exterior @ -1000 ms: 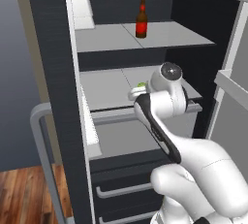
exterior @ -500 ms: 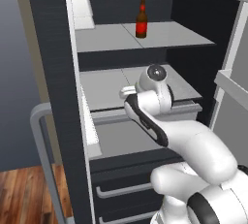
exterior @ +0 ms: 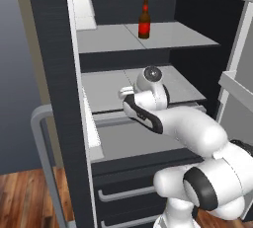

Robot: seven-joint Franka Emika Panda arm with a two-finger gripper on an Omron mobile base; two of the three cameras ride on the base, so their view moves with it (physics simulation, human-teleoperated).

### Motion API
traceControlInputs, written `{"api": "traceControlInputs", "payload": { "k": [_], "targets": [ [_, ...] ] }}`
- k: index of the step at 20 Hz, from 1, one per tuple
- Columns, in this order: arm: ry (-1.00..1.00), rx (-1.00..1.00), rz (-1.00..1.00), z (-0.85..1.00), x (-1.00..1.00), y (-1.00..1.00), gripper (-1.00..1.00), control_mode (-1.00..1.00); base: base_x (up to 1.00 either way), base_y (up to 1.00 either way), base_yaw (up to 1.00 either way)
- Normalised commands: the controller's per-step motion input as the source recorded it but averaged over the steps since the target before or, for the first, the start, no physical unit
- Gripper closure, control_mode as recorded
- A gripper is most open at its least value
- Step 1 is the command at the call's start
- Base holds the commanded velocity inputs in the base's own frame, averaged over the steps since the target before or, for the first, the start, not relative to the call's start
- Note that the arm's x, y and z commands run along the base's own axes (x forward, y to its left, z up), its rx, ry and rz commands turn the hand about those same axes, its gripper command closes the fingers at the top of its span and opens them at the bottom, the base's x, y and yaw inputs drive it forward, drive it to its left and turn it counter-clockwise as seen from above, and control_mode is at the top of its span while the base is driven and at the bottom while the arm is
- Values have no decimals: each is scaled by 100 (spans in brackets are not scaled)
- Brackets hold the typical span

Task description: Place the beer on the top shelf of the fridge to keep it out of children's reach, and place the kiwi and lime on lower shelves for easy access.

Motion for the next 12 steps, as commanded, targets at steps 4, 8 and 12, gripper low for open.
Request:
{"api": "traceControlInputs", "payload": {
  "k": [4, 8, 12],
  "targets": [
    [0, 0, 0, -22, 43, 0, 100, -100, 0, 0, 0],
    [0, 0, 0, -26, 38, 0, 100, -100, 0, 0, 0],
    [0, 0, 0, -25, 33, 0, 100, -100, 0, 0, 0]
  ]
}}
